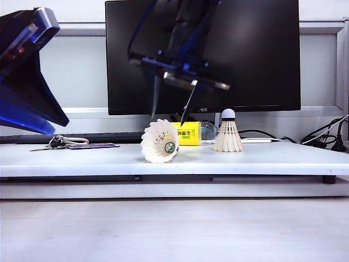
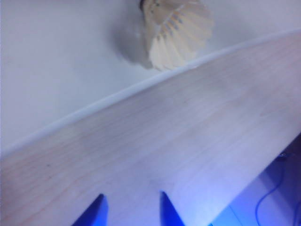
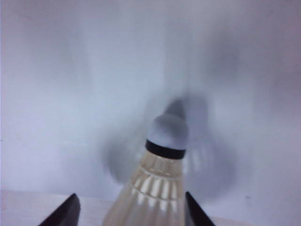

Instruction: Stack the badminton balls on the table vertically.

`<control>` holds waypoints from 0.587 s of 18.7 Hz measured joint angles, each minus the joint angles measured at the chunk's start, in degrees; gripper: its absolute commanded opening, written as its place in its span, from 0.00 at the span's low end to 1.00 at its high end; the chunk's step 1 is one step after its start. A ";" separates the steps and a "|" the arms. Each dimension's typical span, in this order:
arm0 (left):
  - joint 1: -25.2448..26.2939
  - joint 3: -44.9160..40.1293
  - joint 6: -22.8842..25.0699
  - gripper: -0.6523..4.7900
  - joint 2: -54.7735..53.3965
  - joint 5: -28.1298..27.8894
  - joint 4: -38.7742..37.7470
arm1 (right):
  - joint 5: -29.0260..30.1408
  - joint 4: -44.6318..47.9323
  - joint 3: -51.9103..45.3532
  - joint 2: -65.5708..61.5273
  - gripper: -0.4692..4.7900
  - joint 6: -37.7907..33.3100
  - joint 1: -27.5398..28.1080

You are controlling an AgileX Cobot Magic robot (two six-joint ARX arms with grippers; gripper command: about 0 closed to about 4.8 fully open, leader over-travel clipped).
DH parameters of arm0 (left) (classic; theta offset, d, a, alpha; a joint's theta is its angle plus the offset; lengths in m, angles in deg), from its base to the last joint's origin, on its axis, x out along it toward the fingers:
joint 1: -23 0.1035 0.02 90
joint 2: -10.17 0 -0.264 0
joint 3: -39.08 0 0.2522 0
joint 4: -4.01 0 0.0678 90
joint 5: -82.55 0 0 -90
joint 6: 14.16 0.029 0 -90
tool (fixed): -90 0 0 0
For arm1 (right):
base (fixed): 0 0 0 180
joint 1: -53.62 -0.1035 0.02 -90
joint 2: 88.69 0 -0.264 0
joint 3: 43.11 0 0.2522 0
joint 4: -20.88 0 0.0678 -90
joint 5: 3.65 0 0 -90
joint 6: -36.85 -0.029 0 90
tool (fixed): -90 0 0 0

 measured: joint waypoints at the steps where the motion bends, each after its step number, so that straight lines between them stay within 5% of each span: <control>1: 0.00 0.00 -0.11 0.40 0.02 0.20 -0.31 | 0.02 -0.09 -0.02 -0.39 0.63 -0.17 -0.24; 11: 0.00 0.00 0.39 0.40 0.00 1.62 -0.50 | -2.84 -1.55 -1.11 -1.55 0.60 -0.50 -0.44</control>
